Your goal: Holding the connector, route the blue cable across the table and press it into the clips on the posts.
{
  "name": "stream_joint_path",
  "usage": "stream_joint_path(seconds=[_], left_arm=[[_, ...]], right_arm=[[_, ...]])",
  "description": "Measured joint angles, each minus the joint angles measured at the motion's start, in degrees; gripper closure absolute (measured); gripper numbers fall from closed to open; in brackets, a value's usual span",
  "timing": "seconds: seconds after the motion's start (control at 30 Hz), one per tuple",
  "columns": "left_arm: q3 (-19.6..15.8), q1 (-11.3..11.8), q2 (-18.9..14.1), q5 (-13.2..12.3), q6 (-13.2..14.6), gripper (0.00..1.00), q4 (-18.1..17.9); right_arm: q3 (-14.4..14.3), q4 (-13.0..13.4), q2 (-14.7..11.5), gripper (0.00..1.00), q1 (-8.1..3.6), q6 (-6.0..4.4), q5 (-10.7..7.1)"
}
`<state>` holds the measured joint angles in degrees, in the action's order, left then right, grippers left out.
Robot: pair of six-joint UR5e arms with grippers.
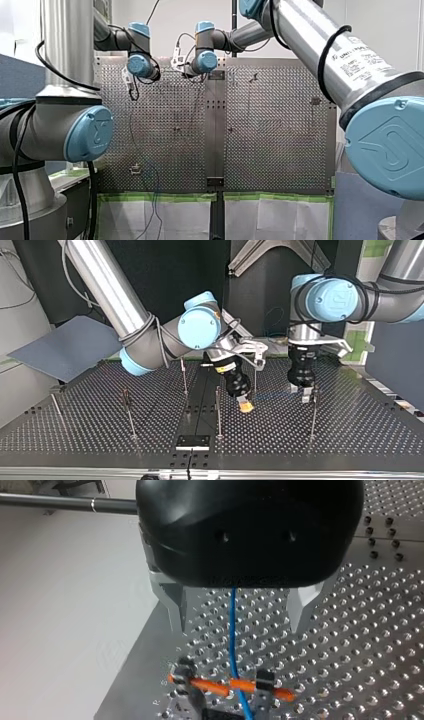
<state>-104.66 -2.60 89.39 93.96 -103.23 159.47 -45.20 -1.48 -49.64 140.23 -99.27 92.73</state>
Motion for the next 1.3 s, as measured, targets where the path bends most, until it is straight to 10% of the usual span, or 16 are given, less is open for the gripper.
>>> stream_joint_path(seconds=[0.3,0.5,0.57,0.7,0.73,1.3], left_arm=[[3.04,-0.21,3.78,0.14,-0.18,0.0,-0.53],[3.15,-0.18,4.05,0.15,-0.97,0.39,-0.95],[3.15,-0.16,4.05,0.18,-1.2,0.67,-0.97],[3.17,-0.15,4.06,0.21,-1.78,0.75,-0.99],[3.16,-0.13,4.07,0.25,-1.92,1.0,-0.99],[1.48,-0.4,4.07,3.75,-2.62,1.0,-0.4]], right_arm=[[0.03,0.08,0.01,1.0,0.0,-0.18,-0.01],[0.07,0.08,0.01,1.0,0.01,-0.27,-0.07],[0.07,0.08,0.02,1.0,0.0,-0.3,-0.12],[0.09,0.08,0.01,1.0,0.0,-0.32,-0.21],[0.09,0.08,0.02,1.0,0.01,-0.32,-0.23],[0.05,-0.17,0.07,1.0,0.19,-1.23,-0.34]])
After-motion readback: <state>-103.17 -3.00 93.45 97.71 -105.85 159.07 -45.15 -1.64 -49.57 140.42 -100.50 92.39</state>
